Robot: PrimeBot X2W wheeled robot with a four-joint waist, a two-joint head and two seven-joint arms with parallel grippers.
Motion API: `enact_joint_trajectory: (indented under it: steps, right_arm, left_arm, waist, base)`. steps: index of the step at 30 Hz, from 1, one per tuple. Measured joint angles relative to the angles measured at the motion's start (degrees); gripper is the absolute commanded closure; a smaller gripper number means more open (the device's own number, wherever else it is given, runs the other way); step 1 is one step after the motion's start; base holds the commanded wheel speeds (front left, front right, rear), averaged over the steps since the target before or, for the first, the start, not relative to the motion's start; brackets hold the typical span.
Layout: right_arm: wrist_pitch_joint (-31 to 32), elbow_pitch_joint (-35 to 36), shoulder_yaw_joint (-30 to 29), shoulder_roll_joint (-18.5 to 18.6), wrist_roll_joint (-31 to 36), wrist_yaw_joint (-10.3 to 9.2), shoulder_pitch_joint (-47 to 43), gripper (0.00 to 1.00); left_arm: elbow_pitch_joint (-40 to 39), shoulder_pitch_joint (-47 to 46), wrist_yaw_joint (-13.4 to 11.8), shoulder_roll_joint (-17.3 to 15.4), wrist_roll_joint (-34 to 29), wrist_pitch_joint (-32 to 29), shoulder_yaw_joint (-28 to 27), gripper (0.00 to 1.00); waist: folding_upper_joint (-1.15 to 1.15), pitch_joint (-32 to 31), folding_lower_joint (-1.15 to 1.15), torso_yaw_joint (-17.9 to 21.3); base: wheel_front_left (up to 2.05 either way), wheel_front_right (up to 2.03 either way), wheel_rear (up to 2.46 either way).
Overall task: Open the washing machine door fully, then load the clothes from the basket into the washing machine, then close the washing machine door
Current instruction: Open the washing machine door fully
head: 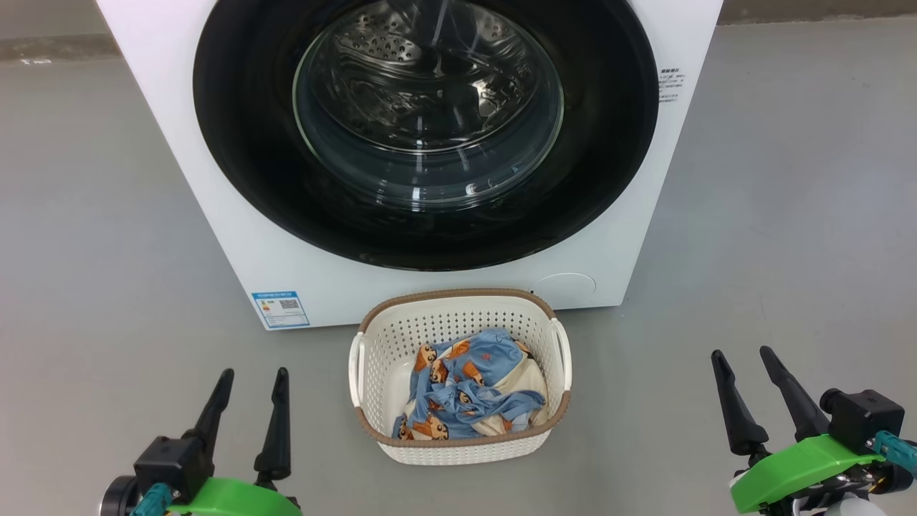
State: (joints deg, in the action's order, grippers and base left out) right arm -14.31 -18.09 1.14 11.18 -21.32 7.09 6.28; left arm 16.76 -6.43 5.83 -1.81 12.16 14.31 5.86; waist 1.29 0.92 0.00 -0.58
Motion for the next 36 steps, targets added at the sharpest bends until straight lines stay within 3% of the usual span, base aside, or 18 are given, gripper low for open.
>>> enact_joint_trajectory:
  steps: [9,24,36]
  right_arm:
    - [0.0,0.4,0.0,0.0,0.0,0.0,0.0,0.0]
    - [0.0,0.5,0.0,0.0,0.0,0.02,0.9,0.0]
    - [0.0,0.5,-0.1,0.1,0.0,0.02,0.9,0.0]
  left_arm:
    - [-0.1,0.0,0.0,-0.1,0.0,0.0,-0.3,0.0]
    - [-0.1,-0.1,0.0,-0.1,0.6,0.0,-0.3,0.0]
    - [-0.2,-0.1,0.5,-0.1,0.6,0.0,-0.3,0.0]
  waist:
    - [0.0,0.2,0.0,-0.2]
    - [0.0,0.3,0.0,-0.2]
    - [0.0,0.3,0.0,-0.1]
  base:
    - [0.54,0.54,-1.08]
    - [1.07,1.07,-2.14]
    - [0.32,0.32,-0.64]
